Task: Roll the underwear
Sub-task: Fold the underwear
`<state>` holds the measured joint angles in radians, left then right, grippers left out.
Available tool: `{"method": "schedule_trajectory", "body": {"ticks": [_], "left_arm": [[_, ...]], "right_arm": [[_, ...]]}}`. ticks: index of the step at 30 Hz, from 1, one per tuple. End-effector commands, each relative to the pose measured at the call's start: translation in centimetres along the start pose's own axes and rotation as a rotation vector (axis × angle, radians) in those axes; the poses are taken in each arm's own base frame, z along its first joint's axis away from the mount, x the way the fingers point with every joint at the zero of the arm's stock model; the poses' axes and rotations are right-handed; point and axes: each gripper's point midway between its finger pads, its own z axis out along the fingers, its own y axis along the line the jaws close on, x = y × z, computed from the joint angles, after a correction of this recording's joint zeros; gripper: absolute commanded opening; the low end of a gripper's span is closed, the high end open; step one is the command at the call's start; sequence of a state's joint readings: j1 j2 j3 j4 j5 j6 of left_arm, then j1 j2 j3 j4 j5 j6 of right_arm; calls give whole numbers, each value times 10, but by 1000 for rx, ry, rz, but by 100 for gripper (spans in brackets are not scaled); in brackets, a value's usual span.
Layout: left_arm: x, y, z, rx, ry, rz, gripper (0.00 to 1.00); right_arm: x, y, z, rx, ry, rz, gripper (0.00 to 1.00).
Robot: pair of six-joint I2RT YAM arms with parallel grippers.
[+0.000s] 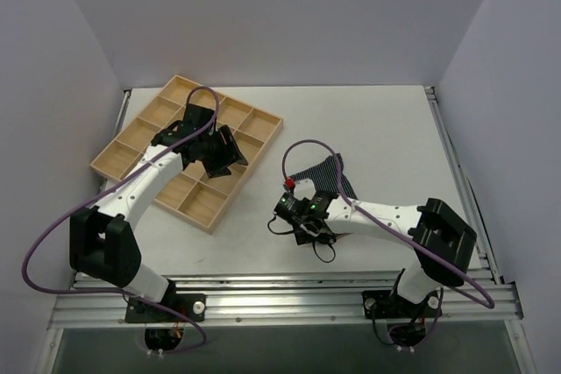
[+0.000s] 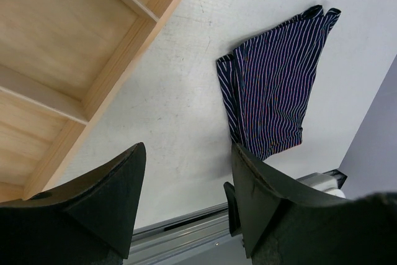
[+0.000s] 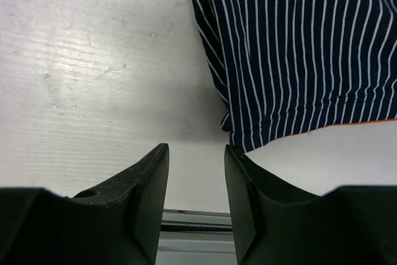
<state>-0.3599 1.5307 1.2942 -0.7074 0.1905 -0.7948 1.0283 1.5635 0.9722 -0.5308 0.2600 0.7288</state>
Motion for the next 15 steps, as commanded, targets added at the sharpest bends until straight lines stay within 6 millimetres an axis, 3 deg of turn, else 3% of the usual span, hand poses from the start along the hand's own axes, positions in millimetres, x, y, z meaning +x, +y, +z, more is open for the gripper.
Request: {"method": "schedule_trajectory", "body": {"ticks": [1,6,15], "left_arm": [[-3,-4,-9,19,-11,20,66],[-2,-5,-9,25,-2,27,66],[-1,-5,-8,30,6,39,66]], "right_arm": [[13,-18,10,145,-4,-6,36],[10,-27,15,248,-35,-38,33],[-5,-24,-6,258,-85,-27,31]]}}
